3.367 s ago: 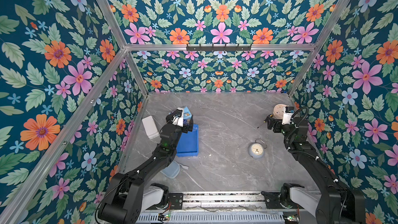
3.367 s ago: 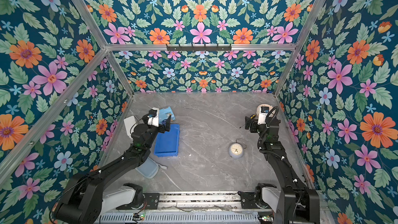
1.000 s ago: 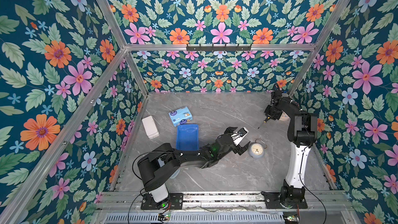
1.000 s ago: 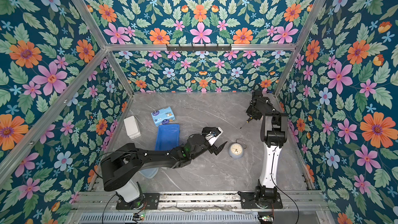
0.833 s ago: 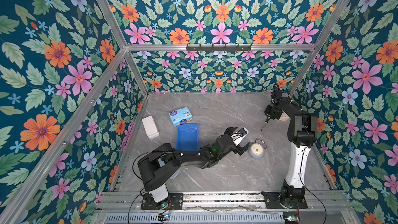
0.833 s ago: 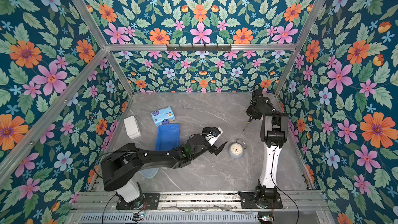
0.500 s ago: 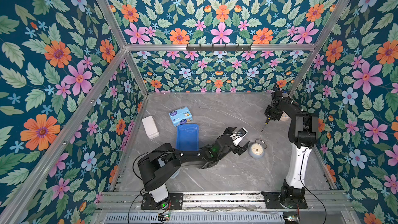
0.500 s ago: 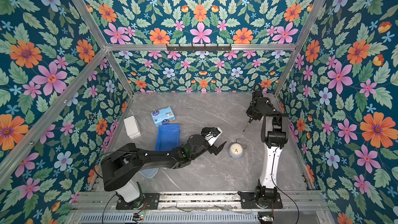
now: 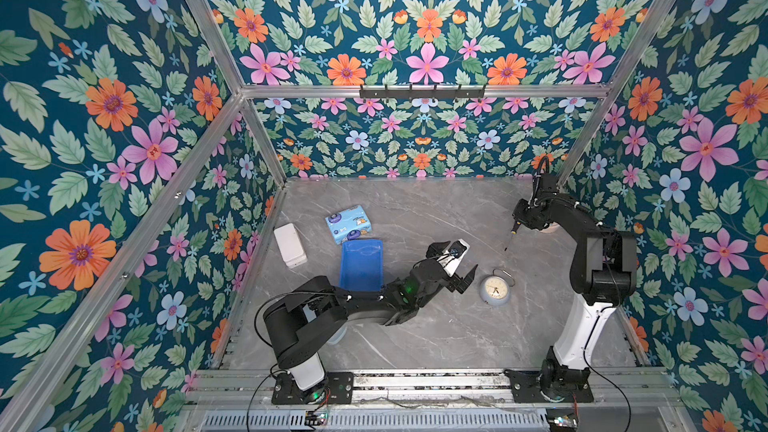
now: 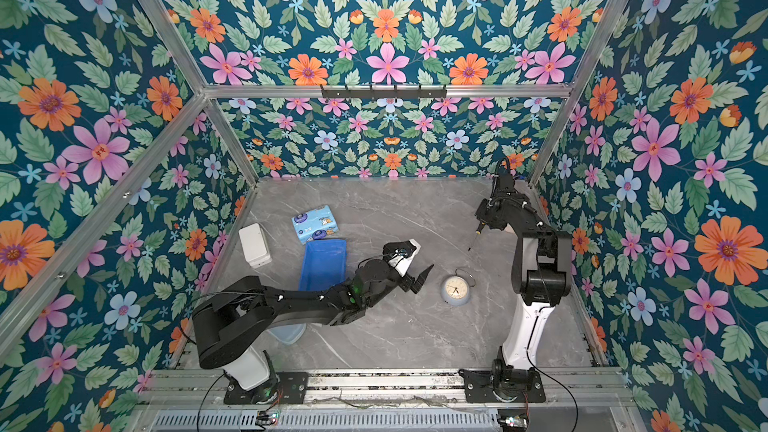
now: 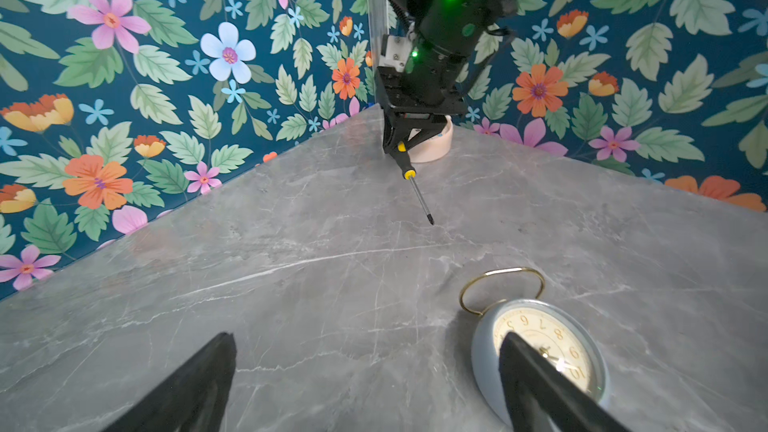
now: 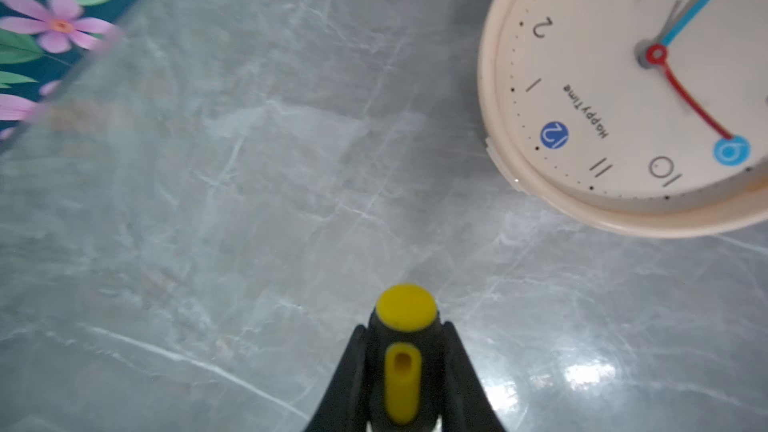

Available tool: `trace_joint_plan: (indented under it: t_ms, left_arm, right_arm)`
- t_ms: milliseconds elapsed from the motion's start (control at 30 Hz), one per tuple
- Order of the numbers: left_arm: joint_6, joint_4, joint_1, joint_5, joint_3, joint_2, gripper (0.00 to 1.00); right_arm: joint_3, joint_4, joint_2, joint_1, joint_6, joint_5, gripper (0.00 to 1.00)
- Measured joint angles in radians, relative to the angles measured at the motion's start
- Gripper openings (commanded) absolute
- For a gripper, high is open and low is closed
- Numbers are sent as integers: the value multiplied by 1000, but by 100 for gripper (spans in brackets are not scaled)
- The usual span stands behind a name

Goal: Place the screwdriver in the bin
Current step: 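Carry the screwdriver toward the left gripper and grasp its handle with the left gripper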

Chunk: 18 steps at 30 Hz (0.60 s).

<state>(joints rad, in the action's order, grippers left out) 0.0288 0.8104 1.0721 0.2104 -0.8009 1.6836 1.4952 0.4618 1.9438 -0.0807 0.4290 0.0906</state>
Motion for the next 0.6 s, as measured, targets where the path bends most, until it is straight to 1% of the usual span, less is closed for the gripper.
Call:
trace_joint_plan:
  t_ms: [133, 233, 433, 600]
  left_arm:
    - [-56, 12, -32, -5, 6, -11, 100]
    - [-126, 22, -69, -36, 10, -23, 100]
    - [-269, 66, -143, -130, 64, -46, 100]
    - [-386, 148, -223, -204, 124, -71, 99]
  right_arm:
    - [-44, -55, -85, 18, -28, 27, 8]
    - [-69, -96, -141, 47, -50, 37, 6]
    - [-91, -151, -237, 137, -120, 46, 3]
    - [-91, -175, -310, 226, -182, 74, 0]
